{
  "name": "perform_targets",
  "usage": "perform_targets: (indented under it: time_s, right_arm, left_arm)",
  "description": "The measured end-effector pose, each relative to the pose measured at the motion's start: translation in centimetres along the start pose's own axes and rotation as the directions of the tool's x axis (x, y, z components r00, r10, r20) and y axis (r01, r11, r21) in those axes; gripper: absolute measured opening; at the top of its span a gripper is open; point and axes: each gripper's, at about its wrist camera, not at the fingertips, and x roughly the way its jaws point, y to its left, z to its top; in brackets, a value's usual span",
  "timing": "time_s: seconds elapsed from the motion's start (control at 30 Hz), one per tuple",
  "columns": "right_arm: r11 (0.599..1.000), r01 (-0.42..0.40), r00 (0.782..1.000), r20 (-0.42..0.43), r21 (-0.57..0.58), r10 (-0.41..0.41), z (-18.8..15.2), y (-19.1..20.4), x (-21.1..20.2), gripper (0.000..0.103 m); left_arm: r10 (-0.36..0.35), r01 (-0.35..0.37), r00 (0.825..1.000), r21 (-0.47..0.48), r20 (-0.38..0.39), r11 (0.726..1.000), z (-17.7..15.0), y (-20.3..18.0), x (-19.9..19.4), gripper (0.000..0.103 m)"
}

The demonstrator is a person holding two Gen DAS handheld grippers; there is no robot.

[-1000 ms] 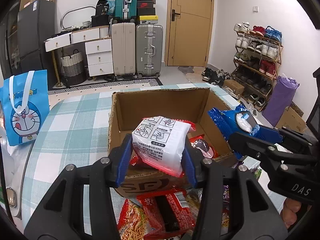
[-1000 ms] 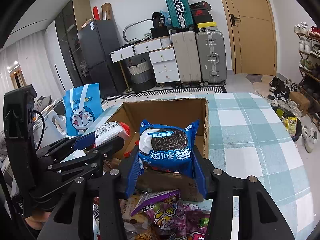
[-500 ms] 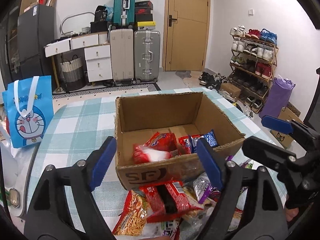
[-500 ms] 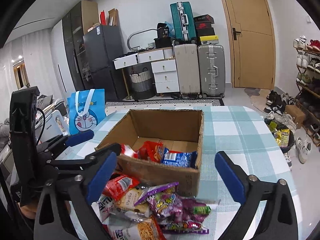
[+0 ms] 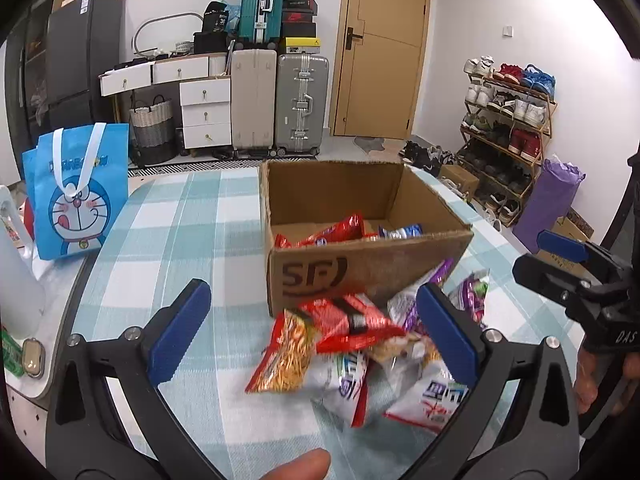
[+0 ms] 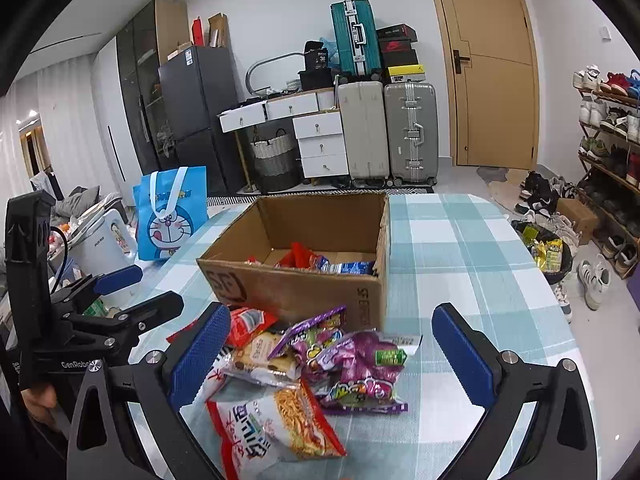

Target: Organize snacks

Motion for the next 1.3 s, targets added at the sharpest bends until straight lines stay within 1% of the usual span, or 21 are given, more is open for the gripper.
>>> perform_targets:
  time_s: [0.13, 0.33, 0.47, 0.67, 0.87, 1.03, 1.2, 1.3]
  right_arm:
    - [1.000, -0.001, 1.000, -0.020, 0.001, 0.001, -1.0, 0.3, -0.3, 0.102]
    - [1.000, 0.008, 0.998, -0.060, -0.017, -0.009, -2.6, 1.0, 0.0, 0.102]
    - [1.000, -0.006, 0.997, -0.076, -0.003, 0.005, -3.3, 1.0, 0.3, 0.102]
    - [1.000, -0.018, 0.993, -0.121, -0.008, 0.017, -3.6, 1.1, 0.8, 0.102]
    - [0.999, -0.038, 0.984, -0.171, 0.003, 0.038, -4.2, 1.0, 1.7, 0.102]
    - [0.998, -0.066, 0.973, -0.223, -0.005, 0.063, -4.9, 1.3, 2.8, 0.102]
    - [0.995, -0.097, 0.964, -0.250, -0.008, 0.092, -5.5, 1.8, 3.4, 0.102]
    - [0.995, -0.096, 0.963, -0.256, -0.016, 0.089, -5.7, 2.0, 3.6, 0.102]
  left_arm:
    - [0.010, -0.010, 1.000, 0.003, -0.012, 1.000, -2.0, 0.3, -1.2, 0.103]
    - [0.015, -0.015, 0.999, 0.003, -0.037, 1.000, -3.7, 0.6, -1.7, 0.103]
    - [0.029, -0.029, 0.998, 0.004, -0.048, 1.000, -3.6, 0.4, -1.5, 0.103]
    - [0.022, -0.022, 0.997, 0.008, -0.077, 1.000, -4.0, -0.2, -0.7, 0.103]
    - [0.016, -0.013, 0.994, 0.027, -0.112, 1.000, -4.5, -0.4, 0.2, 0.102]
    - [0.030, -0.025, 0.990, 0.036, -0.136, 0.999, -5.1, -0.2, 1.2, 0.103]
    - [0.030, -0.027, 0.986, 0.026, -0.162, 0.999, -5.5, 0.2, 2.1, 0.103]
    - [0.037, -0.032, 0.984, 0.028, -0.174, 0.999, -5.8, 0.4, 2.6, 0.103]
